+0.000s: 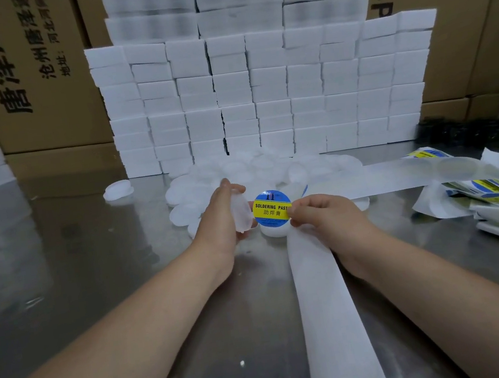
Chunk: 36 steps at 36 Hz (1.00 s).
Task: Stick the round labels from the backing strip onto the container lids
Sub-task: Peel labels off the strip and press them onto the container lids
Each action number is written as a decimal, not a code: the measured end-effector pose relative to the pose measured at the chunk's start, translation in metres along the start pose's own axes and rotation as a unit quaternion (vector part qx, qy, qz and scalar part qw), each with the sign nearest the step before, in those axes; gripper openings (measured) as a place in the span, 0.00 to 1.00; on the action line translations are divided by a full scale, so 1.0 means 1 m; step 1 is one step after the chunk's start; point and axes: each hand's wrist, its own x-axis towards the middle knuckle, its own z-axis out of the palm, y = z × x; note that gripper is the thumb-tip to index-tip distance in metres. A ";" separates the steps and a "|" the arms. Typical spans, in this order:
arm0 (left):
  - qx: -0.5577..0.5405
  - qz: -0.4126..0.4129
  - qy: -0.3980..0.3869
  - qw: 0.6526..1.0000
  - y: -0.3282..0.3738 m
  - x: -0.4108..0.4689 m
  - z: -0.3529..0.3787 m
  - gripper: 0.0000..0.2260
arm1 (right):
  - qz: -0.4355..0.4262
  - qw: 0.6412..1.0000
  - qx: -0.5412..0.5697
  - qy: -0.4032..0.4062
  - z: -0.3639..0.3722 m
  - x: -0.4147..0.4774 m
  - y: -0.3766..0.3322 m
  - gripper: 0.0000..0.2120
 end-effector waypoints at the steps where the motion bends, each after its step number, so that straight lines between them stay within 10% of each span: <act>1: -0.007 -0.011 -0.001 1.000 0.000 0.000 -0.001 0.18 | -0.001 1.000 0.002 0.000 0.000 0.000 0.000 0.10; 12: -0.017 -0.059 0.070 0.996 -0.001 0.009 0.000 0.10 | 0.002 1.000 0.024 0.001 0.001 -0.001 -0.001 0.09; 36: -0.139 -0.070 -0.043 0.987 0.000 -0.007 0.002 0.12 | -0.017 1.000 0.021 -0.005 0.003 -0.001 0.002 0.08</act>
